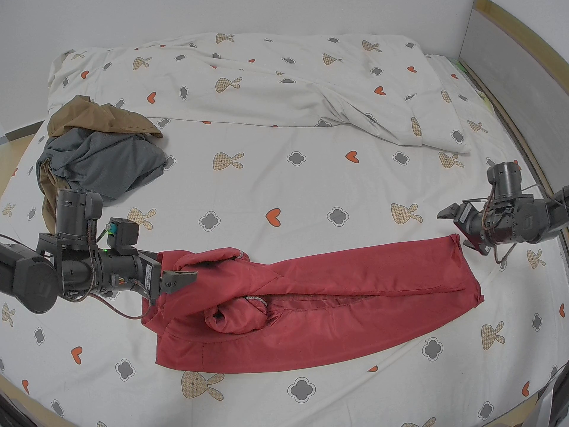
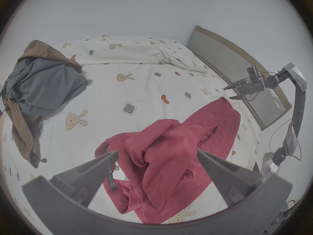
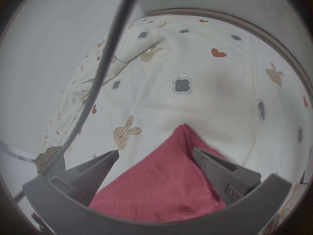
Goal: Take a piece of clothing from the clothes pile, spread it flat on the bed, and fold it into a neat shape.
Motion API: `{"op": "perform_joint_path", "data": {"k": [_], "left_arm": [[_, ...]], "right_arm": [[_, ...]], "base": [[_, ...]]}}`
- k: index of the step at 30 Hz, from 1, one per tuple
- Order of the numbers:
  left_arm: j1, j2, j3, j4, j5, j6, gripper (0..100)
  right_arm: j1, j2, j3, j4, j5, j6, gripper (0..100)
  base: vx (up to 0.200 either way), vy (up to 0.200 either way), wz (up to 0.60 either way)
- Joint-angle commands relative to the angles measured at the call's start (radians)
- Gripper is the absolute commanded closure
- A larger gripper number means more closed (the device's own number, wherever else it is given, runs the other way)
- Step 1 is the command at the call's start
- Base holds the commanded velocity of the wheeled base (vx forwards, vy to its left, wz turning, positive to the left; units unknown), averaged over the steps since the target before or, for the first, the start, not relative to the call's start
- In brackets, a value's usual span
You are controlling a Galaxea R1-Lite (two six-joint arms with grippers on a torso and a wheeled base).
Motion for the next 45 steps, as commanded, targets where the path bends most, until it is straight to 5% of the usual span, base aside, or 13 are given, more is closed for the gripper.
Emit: {"op": "perform_joint_path", "data": {"k": [1,8,15,22,40,41,45], "left_arm": [[0.000,0.002,0.001,0.000,0.000,0.001,0],[0.000,0.002,0.003,0.000,0.000,0.001,0],[0.000,0.003,0.003,0.000,0.000,0.001,0],[-0.002,0.003,0.004,0.000,0.000,0.001,0],[-0.003,0.006,0.006,0.000,0.000,0.001,0],[-0.003,0.008,0.006,0.000,0.000,0.001,0],[-0.003,0.008,0.006,0.000,0.000,0.001,0]], "right_arm": [[-0.064,-0.064,0.077,0.000,0.029,-0.044,0],[-0.115,0.077,0.088,-0.009,0.089,-0.117,0],[-0.139,0.098,0.078,-0.014,0.256,-0.123,0],[-0.130,0.086,0.089,-0.123,0.262,-0.121,0],[-0.121,0.105,0.080,-0.124,0.290,-0.121,0],[-0.121,0.118,0.077,-0.126,0.296,-0.121,100],[-0.125,0.148,0.055,-0.126,0.296,-0.120,100]], "base": [[0.000,0.000,0.00],[0.000,0.000,0.00],[0.000,0.000,0.00],[0.000,0.000,0.00],[0.000,0.000,0.00],[0.000,0.000,0.00],[0.000,0.000,0.00]]}}
